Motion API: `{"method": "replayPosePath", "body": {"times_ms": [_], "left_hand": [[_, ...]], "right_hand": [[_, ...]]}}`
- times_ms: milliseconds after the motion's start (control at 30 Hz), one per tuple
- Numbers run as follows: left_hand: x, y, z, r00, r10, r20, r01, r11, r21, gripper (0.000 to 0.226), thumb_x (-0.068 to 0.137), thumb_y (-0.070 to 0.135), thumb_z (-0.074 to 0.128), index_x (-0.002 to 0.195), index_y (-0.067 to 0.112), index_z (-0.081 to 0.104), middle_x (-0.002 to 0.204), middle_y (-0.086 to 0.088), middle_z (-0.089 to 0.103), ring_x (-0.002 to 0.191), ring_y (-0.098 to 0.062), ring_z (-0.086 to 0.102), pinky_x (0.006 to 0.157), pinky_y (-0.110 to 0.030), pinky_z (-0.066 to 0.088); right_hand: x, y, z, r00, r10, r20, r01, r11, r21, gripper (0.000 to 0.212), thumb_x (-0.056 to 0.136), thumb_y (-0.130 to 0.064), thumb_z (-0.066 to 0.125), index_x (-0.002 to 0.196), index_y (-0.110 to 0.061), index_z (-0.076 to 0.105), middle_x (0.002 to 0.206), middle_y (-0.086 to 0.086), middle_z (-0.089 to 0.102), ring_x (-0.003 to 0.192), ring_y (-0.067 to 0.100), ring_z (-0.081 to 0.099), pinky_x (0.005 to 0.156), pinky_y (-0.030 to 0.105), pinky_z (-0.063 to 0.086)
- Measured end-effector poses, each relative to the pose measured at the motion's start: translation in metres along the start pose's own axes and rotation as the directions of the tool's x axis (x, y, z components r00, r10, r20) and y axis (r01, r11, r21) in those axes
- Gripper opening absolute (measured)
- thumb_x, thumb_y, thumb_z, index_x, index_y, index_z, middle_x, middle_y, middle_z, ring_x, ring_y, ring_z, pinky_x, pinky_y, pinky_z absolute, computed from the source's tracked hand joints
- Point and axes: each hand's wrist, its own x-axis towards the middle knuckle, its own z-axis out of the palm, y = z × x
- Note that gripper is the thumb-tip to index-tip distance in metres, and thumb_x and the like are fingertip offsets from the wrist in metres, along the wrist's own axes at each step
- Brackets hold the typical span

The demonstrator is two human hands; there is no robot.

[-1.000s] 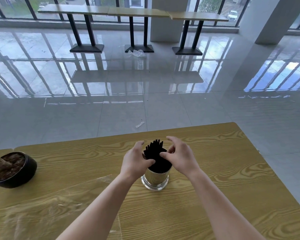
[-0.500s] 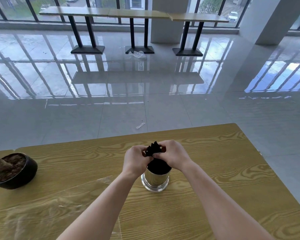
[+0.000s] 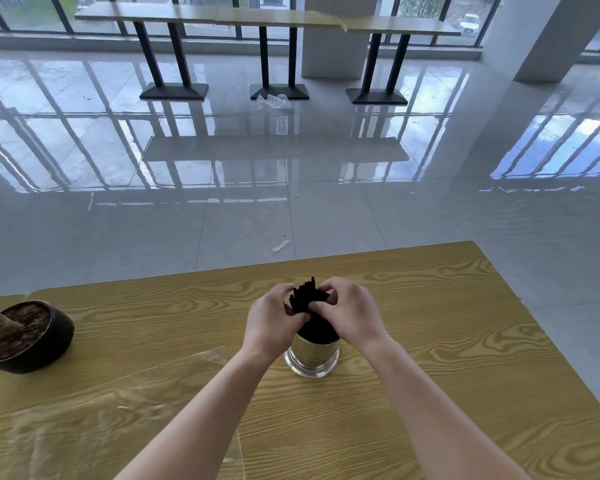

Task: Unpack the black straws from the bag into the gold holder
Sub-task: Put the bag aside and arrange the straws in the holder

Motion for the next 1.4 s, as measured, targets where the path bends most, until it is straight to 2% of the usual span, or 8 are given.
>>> {"method": "replayPosePath", "body": {"times_ms": [267, 433, 600, 800, 1033, 1200, 1300, 1400], "left_hand": [[0.001, -0.005, 0.003, 0.995, -0.083, -0.05, 0.081, 0.995, -0.053, 0.05, 0.079, 0.027, 0.082, 0.126, 0.018, 0.067, 0.076, 0.005, 0.065, 0.075, -0.013, 0.063, 0.074, -0.028, 0.05], [0.002, -0.009, 0.006, 0.996, -0.082, -0.018, 0.081, 0.993, -0.089, 0.015, 0.08, 0.022, 0.081, 0.095, 0.025, 0.079, 0.064, 0.012, 0.066, 0.063, -0.008, 0.062, 0.059, -0.022, 0.046], [0.003, -0.009, 0.008, 0.997, -0.078, -0.008, 0.077, 0.994, -0.082, 0.005, 0.082, 0.02, 0.078, 0.086, 0.024, 0.079, 0.073, 0.008, 0.075, 0.073, -0.011, 0.07, 0.071, -0.038, 0.059], [0.005, -0.005, 0.009, 0.999, -0.053, 0.002, 0.053, 0.996, -0.069, 0.015, 0.085, 0.02, 0.073, 0.074, 0.031, 0.073, 0.07, 0.011, 0.071, 0.07, -0.008, 0.067, 0.059, -0.025, 0.047], [0.004, -0.002, 0.011, 0.999, -0.009, -0.031, 0.008, 1.0, -0.022, 0.019, 0.082, 0.012, 0.067, 0.064, 0.02, 0.065, 0.059, 0.007, 0.063, 0.06, -0.017, 0.057, 0.054, -0.03, 0.043], [0.0, -0.002, 0.007, 1.0, -0.005, -0.014, 0.004, 0.995, -0.098, 0.019, 0.081, 0.008, 0.069, 0.085, 0.026, 0.075, 0.067, 0.004, 0.069, 0.067, -0.016, 0.065, 0.062, -0.027, 0.053], [-0.001, -0.005, 0.006, 0.997, -0.079, -0.007, 0.076, 0.978, -0.195, 0.047, 0.081, 0.004, 0.069, 0.124, 0.023, 0.069, 0.083, 0.0, 0.072, 0.08, -0.016, 0.069, 0.083, -0.035, 0.058], [-0.006, -0.014, 0.005, 0.998, -0.069, -0.002, 0.068, 0.98, -0.185, 0.062, 0.078, 0.004, 0.071, 0.136, 0.022, 0.061, 0.098, 0.0, 0.066, 0.084, -0.014, 0.064, 0.087, -0.034, 0.056]], "right_hand": [[0.001, 0.006, -0.005, 0.973, 0.069, -0.222, -0.054, 0.996, 0.074, 0.033, 0.082, -0.034, 0.08, 0.096, -0.023, 0.053, 0.075, -0.008, 0.06, 0.068, 0.009, 0.059, 0.054, 0.019, 0.036], [0.01, 0.015, -0.007, 0.989, 0.112, -0.102, -0.106, 0.993, 0.061, 0.038, 0.092, -0.024, 0.07, 0.129, -0.016, 0.064, 0.096, 0.0, 0.073, 0.092, 0.019, 0.068, 0.074, 0.026, 0.048], [0.015, 0.008, -0.003, 0.999, 0.019, -0.045, -0.018, 1.0, 0.011, 0.016, 0.094, -0.023, 0.066, 0.104, -0.024, 0.079, 0.1, -0.006, 0.079, 0.096, 0.016, 0.071, 0.068, 0.024, 0.048], [0.021, -0.007, -0.008, 0.999, -0.048, 0.011, 0.047, 0.997, 0.069, 0.011, 0.089, -0.027, 0.074, 0.096, -0.022, 0.081, 0.093, -0.008, 0.079, 0.087, 0.008, 0.069, 0.073, 0.02, 0.051], [0.027, -0.021, -0.01, 0.989, -0.135, 0.064, 0.145, 0.974, -0.176, 0.02, 0.09, -0.035, 0.071, 0.088, -0.016, 0.078, 0.083, 0.001, 0.076, 0.081, 0.02, 0.069, 0.068, 0.03, 0.052], [0.018, -0.011, -0.011, 0.997, -0.081, 0.018, 0.08, 0.996, 0.048, 0.024, 0.099, -0.039, 0.058, 0.108, -0.02, 0.07, 0.082, -0.008, 0.071, 0.072, 0.012, 0.067, 0.065, 0.033, 0.058], [0.008, 0.006, -0.014, 0.991, -0.052, -0.122, 0.076, 0.976, 0.206, 0.015, 0.101, -0.022, 0.056, 0.104, -0.019, 0.07, 0.074, -0.005, 0.071, 0.057, 0.007, 0.065, 0.05, 0.026, 0.057], [0.002, 0.029, -0.021, 0.991, 0.021, -0.135, -0.009, 0.996, 0.09, 0.025, 0.094, -0.013, 0.062, 0.117, -0.017, 0.071, 0.08, -0.011, 0.068, 0.069, 0.001, 0.062, 0.061, 0.011, 0.044]]}}
